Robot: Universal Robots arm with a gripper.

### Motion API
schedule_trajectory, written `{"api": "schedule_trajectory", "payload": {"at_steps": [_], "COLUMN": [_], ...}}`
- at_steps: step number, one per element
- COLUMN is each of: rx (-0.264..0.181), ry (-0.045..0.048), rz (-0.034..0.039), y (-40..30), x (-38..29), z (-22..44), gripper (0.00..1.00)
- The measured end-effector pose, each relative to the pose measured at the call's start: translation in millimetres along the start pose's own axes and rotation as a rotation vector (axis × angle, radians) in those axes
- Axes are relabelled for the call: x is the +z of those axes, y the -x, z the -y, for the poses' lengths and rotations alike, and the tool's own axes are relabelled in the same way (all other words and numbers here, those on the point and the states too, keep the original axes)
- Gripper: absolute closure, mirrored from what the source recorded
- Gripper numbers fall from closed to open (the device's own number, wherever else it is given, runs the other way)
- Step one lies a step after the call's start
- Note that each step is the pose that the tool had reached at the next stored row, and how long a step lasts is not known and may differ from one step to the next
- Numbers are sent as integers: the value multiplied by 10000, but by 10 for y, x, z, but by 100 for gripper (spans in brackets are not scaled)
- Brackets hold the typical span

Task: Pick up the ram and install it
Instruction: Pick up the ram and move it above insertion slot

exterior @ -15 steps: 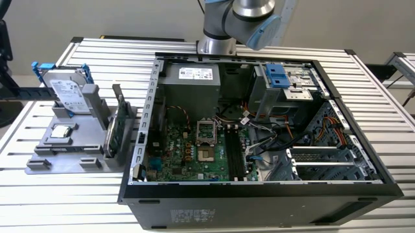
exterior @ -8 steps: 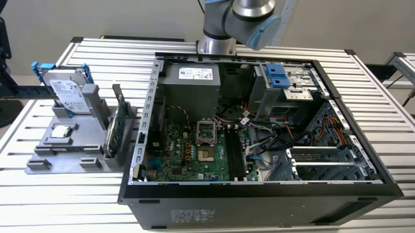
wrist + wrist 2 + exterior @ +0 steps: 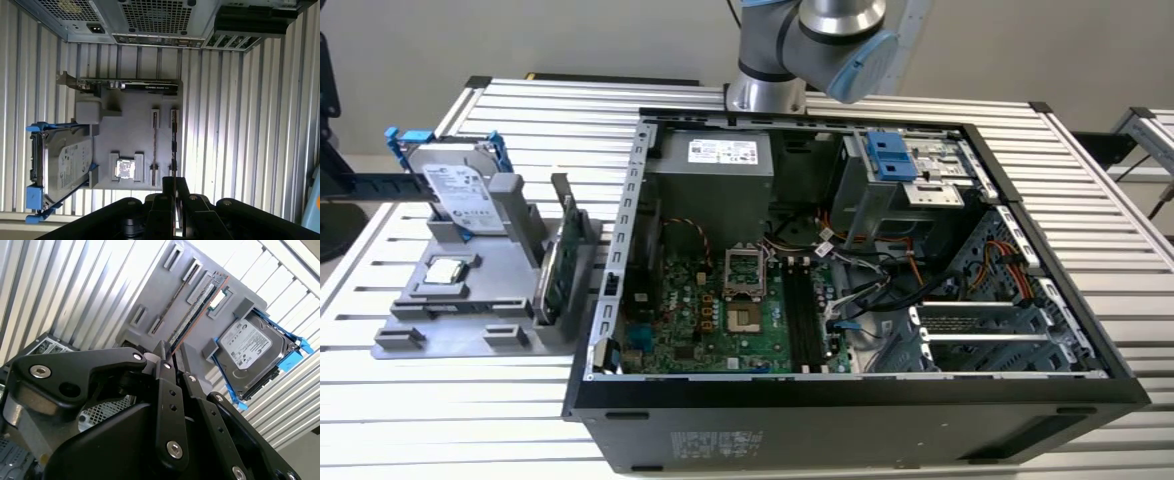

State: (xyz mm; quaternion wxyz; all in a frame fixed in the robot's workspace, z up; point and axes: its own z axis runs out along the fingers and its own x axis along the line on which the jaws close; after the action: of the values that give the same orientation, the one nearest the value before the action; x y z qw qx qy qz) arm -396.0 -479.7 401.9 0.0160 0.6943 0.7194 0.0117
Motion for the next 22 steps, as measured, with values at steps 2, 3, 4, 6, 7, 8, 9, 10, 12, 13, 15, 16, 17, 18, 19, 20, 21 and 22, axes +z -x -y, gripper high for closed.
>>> {"api": "schedule_trajectory", "payload": {"at_steps": [2,3,4,6,7,8,9,10,12,13,15,16,17,18,19,20,21,22], "rx": [0,0,0,0,0,0,0,0,0,0,0,0,0,0,0,0,0,0], "ry": [0,0,0,0,0,0,0,0,-1,0,0,1,-1,1,1,0,0,0], "rz": [0,0,0,0,0,0,0,0,0,0,0,-1,1,-1,-1,0,0,0], "y": [0,0,0,0,0,0,0,0,0,0,0,0,0,1,0,0,0,0], "x": [-8,-12,-17,-24,-27,-31,-35,-38,-45,-47,-54,-56,-60,-61,-64,-67,-69,-72], "z": [0,0,-1,-1,-1,-1,-1,-1,-2,-2,-2,-2,-2,-2,-3,-3,-3,-3], "gripper": [100,100,100,100,100,100,100,100,100,100,100,100,100,100,100,100,100,100]}}
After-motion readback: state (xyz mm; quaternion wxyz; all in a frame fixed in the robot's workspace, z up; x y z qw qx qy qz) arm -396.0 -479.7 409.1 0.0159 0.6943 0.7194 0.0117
